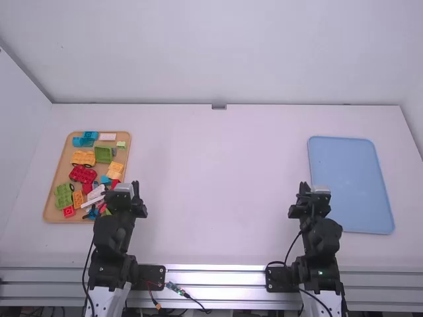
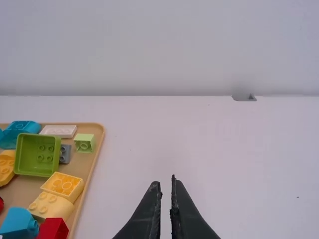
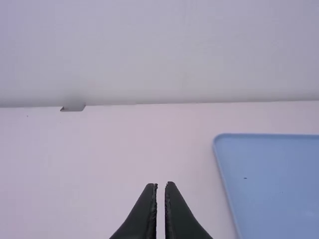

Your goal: Assemble lego blocks to make yellow taxi

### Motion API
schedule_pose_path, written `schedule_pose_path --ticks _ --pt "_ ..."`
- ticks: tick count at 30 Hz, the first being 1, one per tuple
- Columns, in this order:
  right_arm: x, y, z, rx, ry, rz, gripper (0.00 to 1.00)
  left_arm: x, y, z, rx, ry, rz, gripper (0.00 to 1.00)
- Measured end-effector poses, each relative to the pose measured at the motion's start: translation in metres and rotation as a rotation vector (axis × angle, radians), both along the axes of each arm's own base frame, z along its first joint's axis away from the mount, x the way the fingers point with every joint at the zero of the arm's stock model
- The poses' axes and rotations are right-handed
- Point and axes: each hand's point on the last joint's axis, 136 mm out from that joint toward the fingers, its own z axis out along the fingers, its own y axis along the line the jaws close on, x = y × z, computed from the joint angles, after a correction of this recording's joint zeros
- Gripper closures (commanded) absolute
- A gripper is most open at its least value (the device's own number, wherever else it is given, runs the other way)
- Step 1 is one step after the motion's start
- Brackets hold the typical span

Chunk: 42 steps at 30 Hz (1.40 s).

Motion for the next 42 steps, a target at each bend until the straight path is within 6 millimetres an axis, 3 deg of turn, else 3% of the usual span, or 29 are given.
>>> schedule_pose_path --ticks 10,25,36,42 --pt "0.004 0.004 0.015 0.004 0.029 0.022 0.77 0.002 -0.002 0.015 -0.006 0.012 -0.008 0.77" --pt "0.025 0.016 0.05 -0.003 0.068 0.094 0.47 0.012 -0.009 0.043 -0.034 0.046 -0.039 0.47" --pt "0.051 0.042 0.064 -0.037 0.208 0.179 0.26 0.028 -0.015 0.071 -0.147 0.053 -0.048 0.26" --pt "0.081 0.059 0.075 -0.073 0.296 0.194 0.16 0.043 0.005 0.065 -0.285 0.112 0.108 0.16"
